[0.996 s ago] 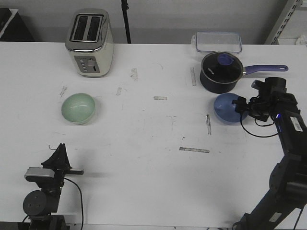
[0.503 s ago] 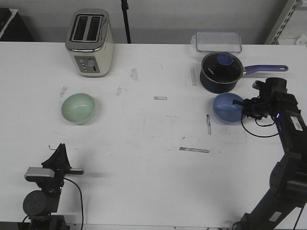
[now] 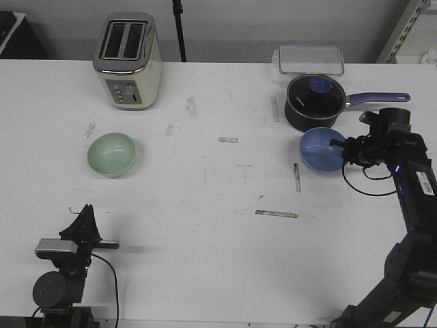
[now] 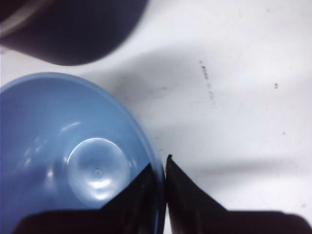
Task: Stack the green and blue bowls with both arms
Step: 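Drag the blue bowl with the right gripper toward the table center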
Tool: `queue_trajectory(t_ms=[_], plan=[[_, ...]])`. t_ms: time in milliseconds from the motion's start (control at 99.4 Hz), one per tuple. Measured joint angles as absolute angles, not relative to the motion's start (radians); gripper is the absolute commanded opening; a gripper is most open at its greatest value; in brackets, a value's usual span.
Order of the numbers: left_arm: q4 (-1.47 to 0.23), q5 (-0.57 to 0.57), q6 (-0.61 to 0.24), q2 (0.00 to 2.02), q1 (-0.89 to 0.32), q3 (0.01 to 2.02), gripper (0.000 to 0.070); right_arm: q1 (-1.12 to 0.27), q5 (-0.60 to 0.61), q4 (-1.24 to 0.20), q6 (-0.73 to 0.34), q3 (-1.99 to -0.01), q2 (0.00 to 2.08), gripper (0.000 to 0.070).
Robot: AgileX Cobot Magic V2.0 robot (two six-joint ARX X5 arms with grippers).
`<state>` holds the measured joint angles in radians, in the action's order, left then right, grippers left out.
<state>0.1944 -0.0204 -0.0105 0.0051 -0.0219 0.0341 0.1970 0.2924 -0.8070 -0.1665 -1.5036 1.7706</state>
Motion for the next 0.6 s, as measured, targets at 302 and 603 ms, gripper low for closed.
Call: queue_trajectory(t_ms=[302,603], plan=[[0.194,-0.02,-0.01,0.005,-0.022,0.034,0.0001,-0.007,0.292,-0.818,-0.237,-1.504,1.741,0.0012],[0.194,-0.02,-0.01,0.005,-0.022,0.034,0.0001,-0.286,0.286,-0.757,-0.394,-1.504,1.766,0.0011]])
